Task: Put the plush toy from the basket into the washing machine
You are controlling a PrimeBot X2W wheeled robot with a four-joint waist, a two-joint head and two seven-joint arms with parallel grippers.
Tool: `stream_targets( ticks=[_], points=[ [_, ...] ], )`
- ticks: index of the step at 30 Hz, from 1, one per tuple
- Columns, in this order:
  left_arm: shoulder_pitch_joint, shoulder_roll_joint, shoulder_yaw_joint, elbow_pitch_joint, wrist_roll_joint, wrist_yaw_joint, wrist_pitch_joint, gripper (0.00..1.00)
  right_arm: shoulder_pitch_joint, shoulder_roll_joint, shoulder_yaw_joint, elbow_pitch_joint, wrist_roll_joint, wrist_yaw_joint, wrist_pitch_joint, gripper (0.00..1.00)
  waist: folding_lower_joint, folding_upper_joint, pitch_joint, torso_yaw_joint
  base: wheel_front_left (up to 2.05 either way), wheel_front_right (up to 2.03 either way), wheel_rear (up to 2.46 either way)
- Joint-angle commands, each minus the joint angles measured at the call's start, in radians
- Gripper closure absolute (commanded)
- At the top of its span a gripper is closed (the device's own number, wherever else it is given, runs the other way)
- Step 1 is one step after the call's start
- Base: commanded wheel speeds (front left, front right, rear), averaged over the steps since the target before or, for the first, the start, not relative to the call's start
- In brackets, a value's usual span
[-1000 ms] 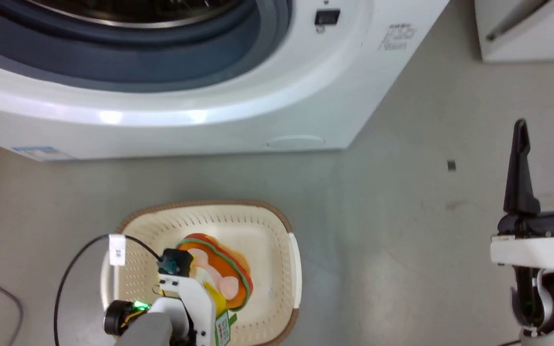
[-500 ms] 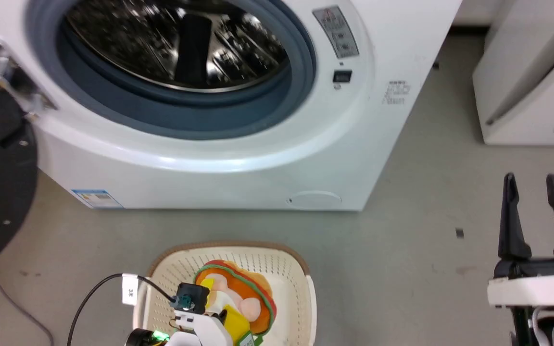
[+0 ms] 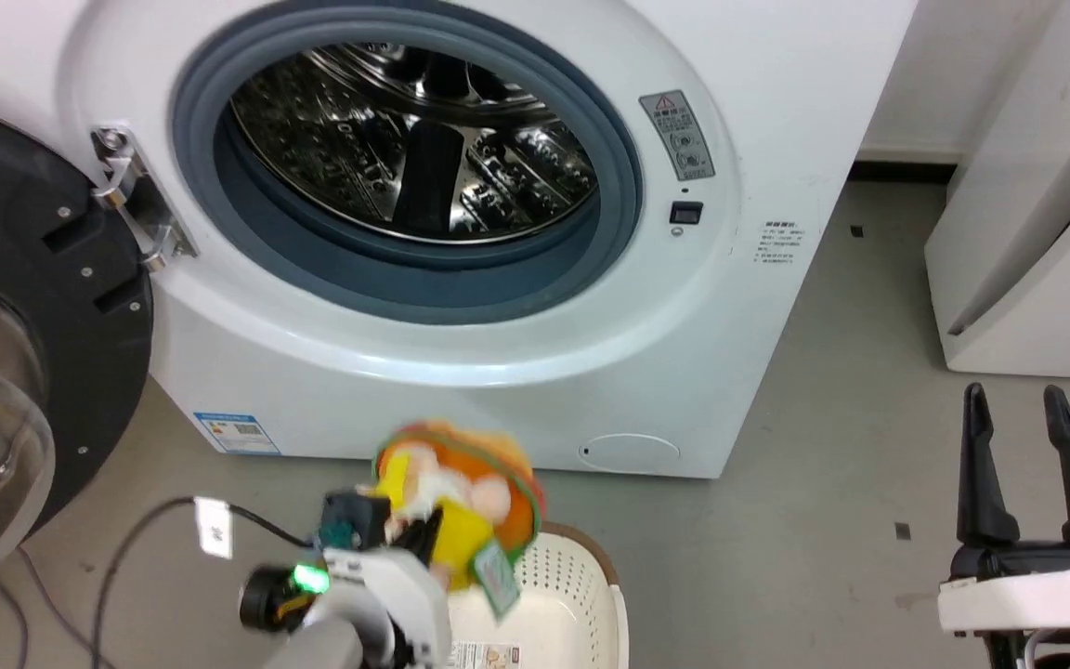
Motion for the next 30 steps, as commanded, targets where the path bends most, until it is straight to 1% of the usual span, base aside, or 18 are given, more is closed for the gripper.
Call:
stream_targets(
  ticks=[1, 7, 15, 19, 22, 30],
  points=[
    [-0.012, 0.011, 0.023, -0.053, 0.005, 0.015, -0.012, 1.0, 0.014, 0.0, 0.001, -0.001, -0.004, -0.001, -0.004, 0.0, 0.0002, 0.0, -0.006, 0.001, 0.0, 0.0, 0.0],
    [0.027, 0.032, 0.105, -0.251, 0.046, 0.062, -0.013, 1.0, 0.018, 0.0, 0.002, -0.008, -0.001, -0.001, -0.004, 0.0, 0.0002, 0.0, -0.015, -0.005, 0.0, 0.0, 0.0],
    [0.052, 0.037, 0.216, -0.438, 0.137, 0.105, -0.013, 1.0, -0.002, 0.0, 0.009, -0.029, 0.0, -0.001, -0.004, 0.0, 0.0002, 0.0, 0.006, -0.031, 0.0, 0.0, 0.0],
    [0.052, 0.025, 0.259, -0.475, 0.161, 0.108, -0.013, 1.0, -0.014, 0.0, 0.008, -0.036, 0.0, -0.001, -0.004, 0.0, 0.0002, 0.0, 0.024, -0.044, 0.0, 0.0, 0.0],
    [0.035, 0.016, 0.292, -0.495, 0.191, 0.101, -0.013, 1.0, -0.028, 0.0, 0.007, -0.042, -0.001, -0.001, -0.004, 0.0, 0.0002, 0.0, 0.049, -0.056, 0.0, 0.0, 0.0],
    [-0.064, 0.002, 0.381, -0.473, 0.25, 0.081, -0.013, 1.0, -0.083, 0.0, 0.011, -0.054, -0.003, -0.001, -0.004, 0.0, 0.0002, 0.0, 0.142, -0.092, 0.0, 0.0, 0.0]
  ],
)
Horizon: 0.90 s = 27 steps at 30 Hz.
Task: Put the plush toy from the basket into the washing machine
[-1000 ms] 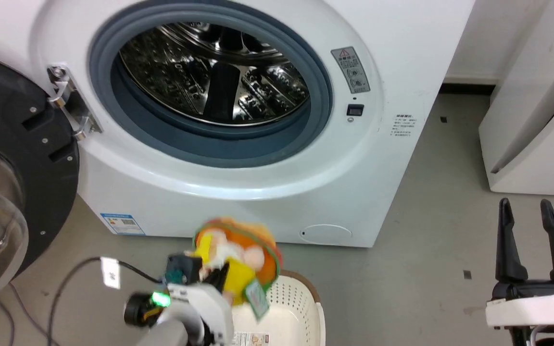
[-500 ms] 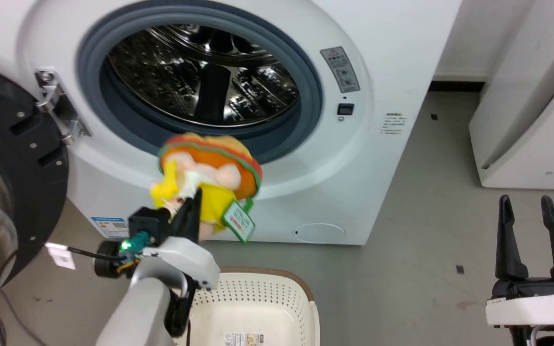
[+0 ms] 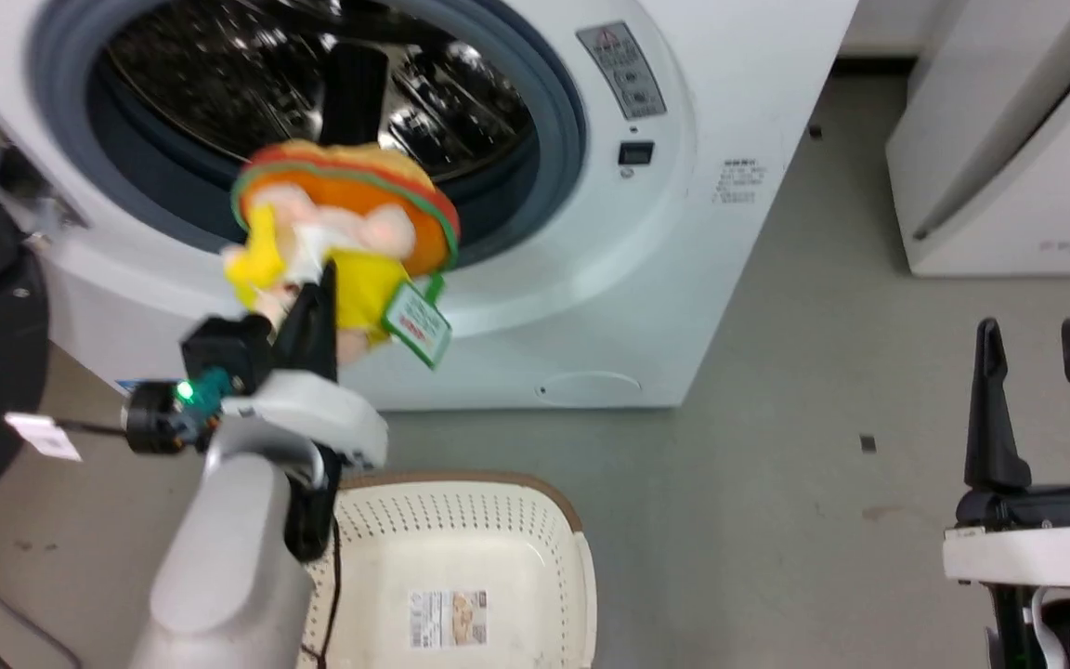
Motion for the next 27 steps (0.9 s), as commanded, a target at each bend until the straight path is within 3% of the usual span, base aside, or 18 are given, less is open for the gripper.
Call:
stream_targets(
  ticks=[1, 19, 27],
  points=[
    [-0.023, -0.001, 0.01, 0.002, 0.009, -0.004, -0.006, 1.0, -0.018, 0.0, 0.003, -0.005, -0.003, -0.001, -0.004, 0.0, 0.0, -0.0001, 0.031, -0.018, 0.0, 0.0, 0.0],
    [-0.315, 0.066, 0.16, 0.093, 0.108, 0.009, -0.006, 1.0, -0.148, 0.0, 0.046, -0.039, 0.015, -0.001, -0.004, 0.0, 0.0, -0.0001, 0.256, -0.121, 0.0, 0.0, 0.0],
    [-0.469, 0.132, 0.214, 0.123, 0.12, 0.019, -0.006, 1.0, -0.196, 0.0, 0.063, -0.055, 0.036, -0.001, -0.004, 0.0, 0.0, -0.0001, 0.364, -0.171, 0.0, 0.0, 0.0]
  ],
)
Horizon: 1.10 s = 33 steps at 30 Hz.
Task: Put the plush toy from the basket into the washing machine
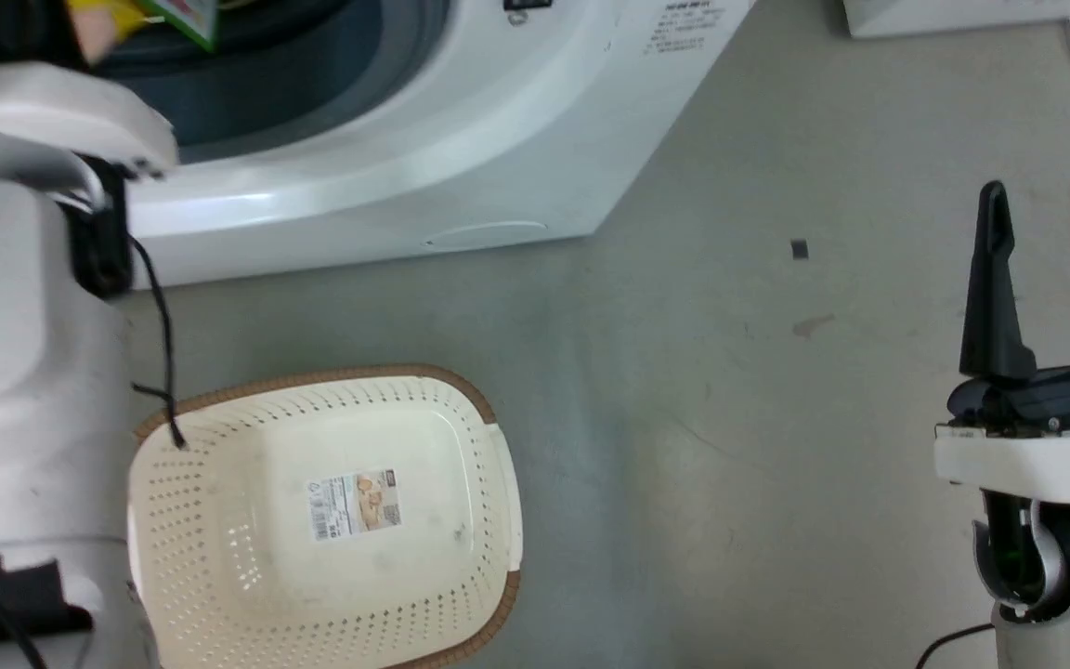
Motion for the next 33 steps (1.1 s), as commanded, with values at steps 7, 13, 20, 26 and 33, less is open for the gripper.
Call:
stream_targets(
  ticks=[7, 13, 20, 26, 33],
  points=[
    [-0.154, 0.066, 0.033, 0.04, 0.011, 0.006, -0.006, 1.0, -0.051, 0.0, 0.011, -0.013, 0.023, -0.001, -0.004, 0.0, -0.0002, 0.0, 0.11, -0.062, 0.0, 0.0, 0.0],
    [-0.246, 0.103, 0.04, 0.069, 0.024, 0.014, -0.006, 1.0, -0.068, 0.0, 0.015, -0.016, 0.033, -0.001, -0.004, 0.0, -0.0002, 0.0, 0.159, -0.083, 0.0, 0.0, 0.0],
    [-0.299, 0.131, 0.032, 0.078, 0.04, 0.009, -0.006, 0.88, -0.076, 0.0, 0.018, -0.018, 0.038, -0.001, -0.004, 0.0, -0.0002, 0.0, 0.185, -0.091, 0.0, 0.0, 0.0],
    [-0.279, 0.124, 0.033, 0.098, 0.041, 0.017, -0.006, 0.0, -0.08, 0.0, 0.017, -0.014, 0.033, -0.001, -0.004, 0.0, -0.0002, 0.0, 0.177, -0.081, 0.0, 0.0, 0.0],
    [-0.2, 0.084, 0.065, 0.075, 0.014, 0.023, -0.006, 0.0, -0.077, 0.0, 0.017, -0.008, 0.012, -0.001, -0.004, 0.0, -0.0002, 0.0, 0.13, -0.054, 0.0, 0.0, 0.0]
  ],
)
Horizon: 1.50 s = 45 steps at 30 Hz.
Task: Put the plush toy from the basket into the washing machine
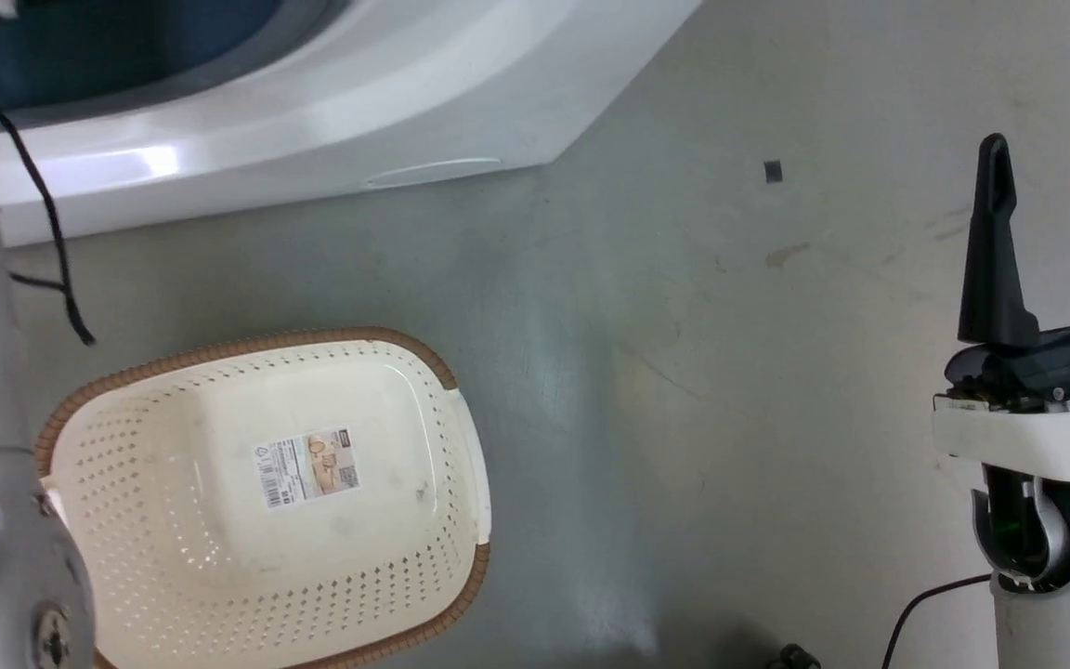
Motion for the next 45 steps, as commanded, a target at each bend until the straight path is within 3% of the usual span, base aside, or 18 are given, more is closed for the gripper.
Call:
stream_targets(
  ticks=[1, 16, 26, 45],
  points=[
    [0.036, -0.008, 0.007, -0.016, -0.001, 0.006, -0.005, 0.0, -0.011, 0.0, -0.001, 0.003, -0.013, -0.001, -0.004, 0.0, -0.0001, 0.0, -0.023, 0.014, 0.0, 0.0, 0.0],
    [0.348, -0.124, -0.018, -0.21, 0.042, 0.038, -0.005, 0.0, 0.048, 0.0, -0.007, 0.019, -0.086, -0.001, -0.004, 0.0, -0.0001, 0.0, -0.188, 0.103, 0.0, 0.0, 0.0],
    [0.573, -0.205, -0.035, -0.356, 0.03, -0.009, -0.005, 0.0, 0.125, 0.0, -0.007, 0.048, -0.111, -0.001, -0.004, 0.0, -0.0001, 0.0, -0.344, 0.162, 0.0, 0.0, 0.0],
    [0.977, -0.262, -0.093, -0.445, 0.018, -0.074, -0.005, 0.0, 0.321, 0.0, -0.038, 0.086, -0.112, -0.001, -0.004, 0.0, -0.0001, 0.0, -0.612, 0.254, 0.0, 0.0, 0.0]
  ],
)
